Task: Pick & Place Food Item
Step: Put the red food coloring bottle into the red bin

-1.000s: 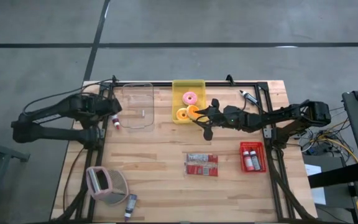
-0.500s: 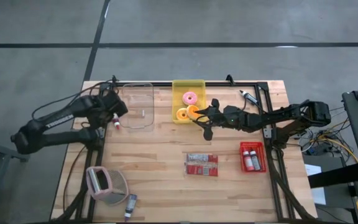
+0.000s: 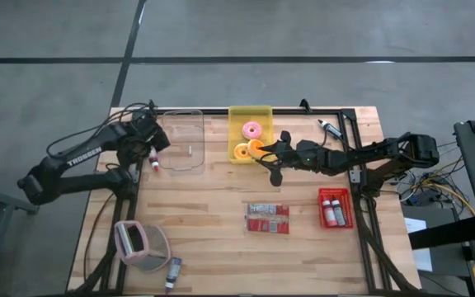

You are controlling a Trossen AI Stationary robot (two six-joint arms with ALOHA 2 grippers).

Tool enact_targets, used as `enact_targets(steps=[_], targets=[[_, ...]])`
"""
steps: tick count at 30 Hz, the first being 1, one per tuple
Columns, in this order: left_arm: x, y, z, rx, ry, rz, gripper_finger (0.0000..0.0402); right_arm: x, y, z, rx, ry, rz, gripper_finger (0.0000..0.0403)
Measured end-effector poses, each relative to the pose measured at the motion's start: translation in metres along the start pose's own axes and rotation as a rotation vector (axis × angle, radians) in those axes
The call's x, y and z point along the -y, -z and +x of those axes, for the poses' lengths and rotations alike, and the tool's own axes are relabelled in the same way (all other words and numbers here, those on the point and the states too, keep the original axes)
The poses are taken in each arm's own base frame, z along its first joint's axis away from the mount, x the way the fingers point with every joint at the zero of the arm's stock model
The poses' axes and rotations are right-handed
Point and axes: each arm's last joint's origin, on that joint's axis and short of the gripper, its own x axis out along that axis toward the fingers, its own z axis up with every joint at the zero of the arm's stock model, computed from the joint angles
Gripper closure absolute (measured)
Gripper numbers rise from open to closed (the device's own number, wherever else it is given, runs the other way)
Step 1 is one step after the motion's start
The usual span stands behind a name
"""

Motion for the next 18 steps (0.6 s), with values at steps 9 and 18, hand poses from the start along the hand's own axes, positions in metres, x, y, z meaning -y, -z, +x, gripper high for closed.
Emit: enact_targets(steps=[9, 18], targets=[[-0.007, -0.001, -0.008, 0.031, -0.040, -0.036, 0.0116, 0.000, 0.000, 0.000, -0.002, 0.000, 0.000, 0.0188], [-0.009, 0.002, 0.017, 0.024, -0.019, -0.039, 0.0116, 0.000, 0.000, 0.000, -0.003, 0.000, 0.003, 0.0188]])
